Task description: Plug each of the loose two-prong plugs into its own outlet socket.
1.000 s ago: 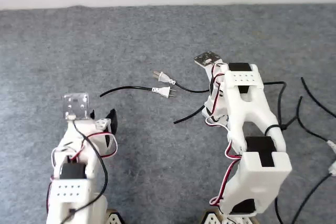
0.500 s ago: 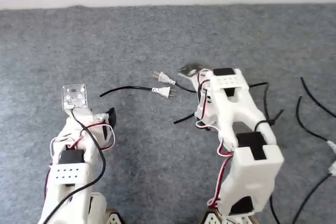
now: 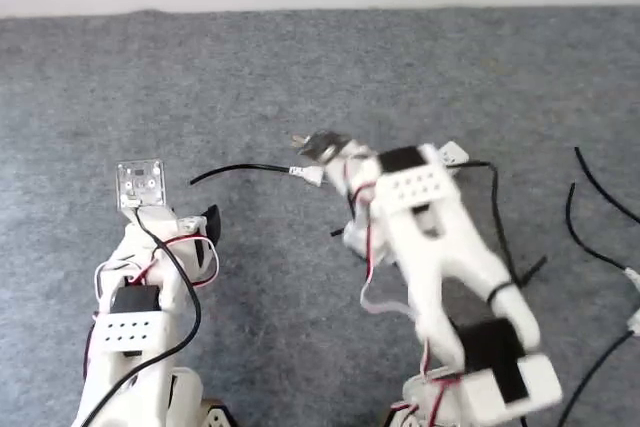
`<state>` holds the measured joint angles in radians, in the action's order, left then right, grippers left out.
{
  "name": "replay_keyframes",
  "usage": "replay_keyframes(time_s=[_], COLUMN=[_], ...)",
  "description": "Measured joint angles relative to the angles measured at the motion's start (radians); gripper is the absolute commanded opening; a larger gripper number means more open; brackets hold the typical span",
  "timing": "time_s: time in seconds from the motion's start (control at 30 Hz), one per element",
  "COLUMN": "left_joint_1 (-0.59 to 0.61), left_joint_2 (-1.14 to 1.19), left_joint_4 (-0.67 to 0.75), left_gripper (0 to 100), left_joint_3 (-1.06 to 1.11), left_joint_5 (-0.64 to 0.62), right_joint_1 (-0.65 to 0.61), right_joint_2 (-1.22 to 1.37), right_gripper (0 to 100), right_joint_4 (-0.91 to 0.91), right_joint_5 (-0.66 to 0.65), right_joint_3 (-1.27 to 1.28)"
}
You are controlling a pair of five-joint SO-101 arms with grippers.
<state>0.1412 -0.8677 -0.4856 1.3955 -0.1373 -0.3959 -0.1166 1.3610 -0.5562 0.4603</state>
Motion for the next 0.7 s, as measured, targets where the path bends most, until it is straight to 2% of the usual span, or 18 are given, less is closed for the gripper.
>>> replay_keyframes(time_s=[0.07, 0.2, 0.3, 0.43, 0.5, 0.7], left_joint_1=[0.000, 0.000, 0.000, 0.000, 0.000, 0.000], left_joint_2=[0.000, 0.000, 0.000, 0.000, 0.000, 0.000], left_joint_4=[0.000, 0.000, 0.000, 0.000, 0.000, 0.000], left_gripper=[22, 22, 22, 22, 22, 22], left_joint_3=[0.000, 0.000, 0.000, 0.000, 0.000, 0.000], left_joint_5=[0.000, 0.000, 0.000, 0.000, 0.000, 0.000], right_joint_1=[-0.025, 0.002, 0.046, 0.061, 0.068, 0.083], right_joint_2=[-0.052, -0.074, -0.074, -0.074, -0.074, -0.075], right_gripper=[34.3, 30.2, 21.4, 0.7, 3.1, 0.8], right_joint_4=[-0.002, -0.049, -0.075, -0.078, -0.078, -0.150], right_joint_5=[0.000, 0.000, 0.000, 0.002, 0.000, 0.018], right_joint_3=[0.055, 0.072, 0.072, 0.074, 0.074, 0.095])
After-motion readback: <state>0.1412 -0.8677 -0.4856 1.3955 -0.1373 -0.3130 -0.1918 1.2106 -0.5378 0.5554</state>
